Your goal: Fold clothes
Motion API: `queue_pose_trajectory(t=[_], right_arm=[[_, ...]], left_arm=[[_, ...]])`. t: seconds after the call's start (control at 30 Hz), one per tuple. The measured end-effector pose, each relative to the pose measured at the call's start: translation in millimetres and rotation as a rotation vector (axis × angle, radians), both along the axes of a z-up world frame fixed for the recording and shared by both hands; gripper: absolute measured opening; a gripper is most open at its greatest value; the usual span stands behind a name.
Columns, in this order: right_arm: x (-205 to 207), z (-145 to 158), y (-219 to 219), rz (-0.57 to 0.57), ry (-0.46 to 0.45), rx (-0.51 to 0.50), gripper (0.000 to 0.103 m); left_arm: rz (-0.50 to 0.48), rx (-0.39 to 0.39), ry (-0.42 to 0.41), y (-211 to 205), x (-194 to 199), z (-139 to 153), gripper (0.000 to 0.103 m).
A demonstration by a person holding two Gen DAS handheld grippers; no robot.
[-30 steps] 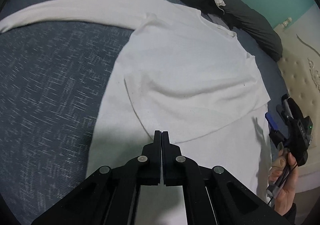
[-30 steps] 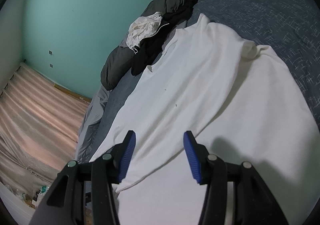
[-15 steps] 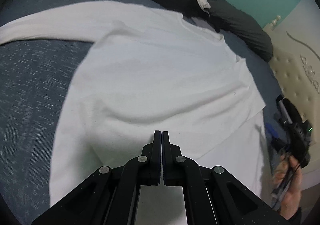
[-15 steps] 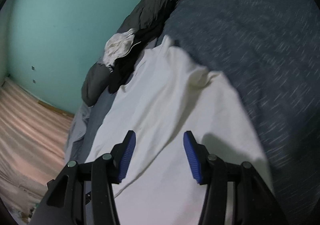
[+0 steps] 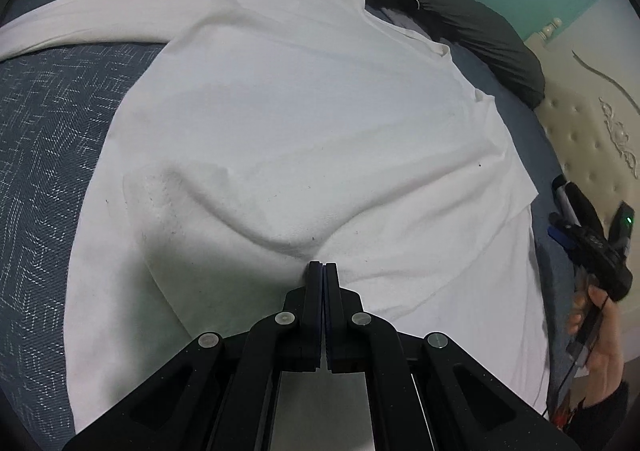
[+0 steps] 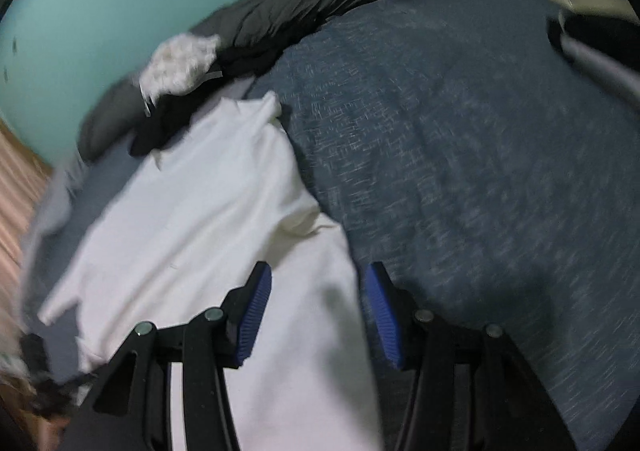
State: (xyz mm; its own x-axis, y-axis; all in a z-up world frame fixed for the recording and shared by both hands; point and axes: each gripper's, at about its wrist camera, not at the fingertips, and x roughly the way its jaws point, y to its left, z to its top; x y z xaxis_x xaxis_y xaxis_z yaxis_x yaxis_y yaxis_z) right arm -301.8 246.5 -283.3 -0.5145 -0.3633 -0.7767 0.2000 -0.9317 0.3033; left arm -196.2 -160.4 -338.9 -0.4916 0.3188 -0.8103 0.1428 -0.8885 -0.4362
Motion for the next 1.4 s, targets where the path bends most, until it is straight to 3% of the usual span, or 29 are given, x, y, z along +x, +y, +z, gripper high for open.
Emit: queue_pose_trajectory(t=[0.17, 0.6, 1.0, 1.23, 1.4], right_arm=[[-17.1, -15.6, -26.5, 0.123, -0.013, 0.210, 0.050], [-54.7, -33.5, -62.3, 0.209, 0.044, 0.411, 0.050], [-66.4, -22.0, -35.2, 0.152, 0.148, 0.433, 0.048], [-75.4, -33.2, -13.6, 0.159, 0.010, 0.342, 0.046], [-79.9, -6.1, 16.2, 0.112, -0.001, 0.233, 0.047]], left_arm=[[0.005, 0.007, -0.006, -1.2, 0.9, 0.0, 0.000], [0.000, 0.013, -0.015, -2.7, 0.6, -1.6, 0.000], [-0.001, 0.002, -0.017, -1.9, 2.4, -2.5, 0.000], [-0.003, 0.007, -0.019, -1.4, -1.5, -4.2, 0.000], [-0.005, -0.001, -0.020, 0.2, -2.9, -3.5, 0.000]])
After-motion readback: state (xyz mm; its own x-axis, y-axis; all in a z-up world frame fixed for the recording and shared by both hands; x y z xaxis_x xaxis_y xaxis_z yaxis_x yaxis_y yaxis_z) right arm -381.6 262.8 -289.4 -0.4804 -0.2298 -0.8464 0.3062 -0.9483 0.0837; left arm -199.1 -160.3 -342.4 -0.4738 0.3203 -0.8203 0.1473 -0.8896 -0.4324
